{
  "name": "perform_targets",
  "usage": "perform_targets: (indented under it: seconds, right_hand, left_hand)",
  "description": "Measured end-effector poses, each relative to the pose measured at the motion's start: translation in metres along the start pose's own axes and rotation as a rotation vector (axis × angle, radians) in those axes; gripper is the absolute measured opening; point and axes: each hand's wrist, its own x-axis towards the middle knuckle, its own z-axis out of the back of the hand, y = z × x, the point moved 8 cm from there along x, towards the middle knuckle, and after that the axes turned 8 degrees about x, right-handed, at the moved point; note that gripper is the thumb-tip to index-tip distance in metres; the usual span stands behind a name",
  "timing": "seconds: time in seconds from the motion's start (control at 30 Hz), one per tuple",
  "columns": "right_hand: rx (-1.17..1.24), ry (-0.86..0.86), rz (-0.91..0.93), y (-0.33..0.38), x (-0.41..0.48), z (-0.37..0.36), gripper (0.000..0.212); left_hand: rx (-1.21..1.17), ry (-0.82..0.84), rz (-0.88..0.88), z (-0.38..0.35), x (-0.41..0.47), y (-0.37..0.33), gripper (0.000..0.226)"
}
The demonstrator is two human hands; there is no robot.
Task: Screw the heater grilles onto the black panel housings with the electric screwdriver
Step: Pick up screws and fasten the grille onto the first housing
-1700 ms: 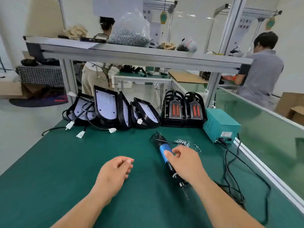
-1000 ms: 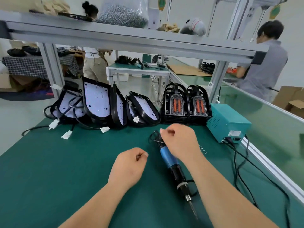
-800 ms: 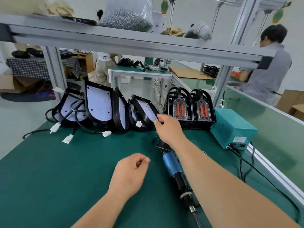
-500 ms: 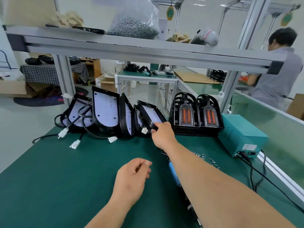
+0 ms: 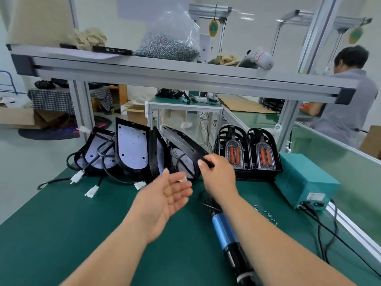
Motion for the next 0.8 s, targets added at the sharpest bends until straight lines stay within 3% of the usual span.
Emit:
perform_targets:
  seconds: [0.1,0.27,0.4,0.53,0.7,0.8]
  right_hand:
    - [0.041,0.016,0.074,0.012,-0.026,0.025,0.008]
    - [0.065,0.085,0.192,0.026,-0.091,0.068,0.016]
    - [0.041,0.136,0.297,0.033,-0.140,0.088,0.014]
    - [-0.034,0.201,0.431,0.039,-0.171,0.088,0.017]
    - [-0.090,0.561,0.413,0.030,-0.188,0.051,0.023]
    - [-0.213,0.815,0.350,0.023,-0.195,0.030,0.035]
  left_hand:
    - [-0.115,0.070,0.105,0.003,0.011,-0.011,0.070]
    - [-0.256,0.099,0.195,0.015,0.011,-0.003,0.097]
    - [-0.277,0.177,0.293,0.015,-0.006,0.014,0.070]
    - [-0.152,0.169,0.376,0.028,-0.031,0.036,0.050]
    - [0.048,0.173,0.410,0.056,-0.063,0.041,0.075]
    - [0.220,0.056,0.287,0.071,-0.075,0.030,0.068]
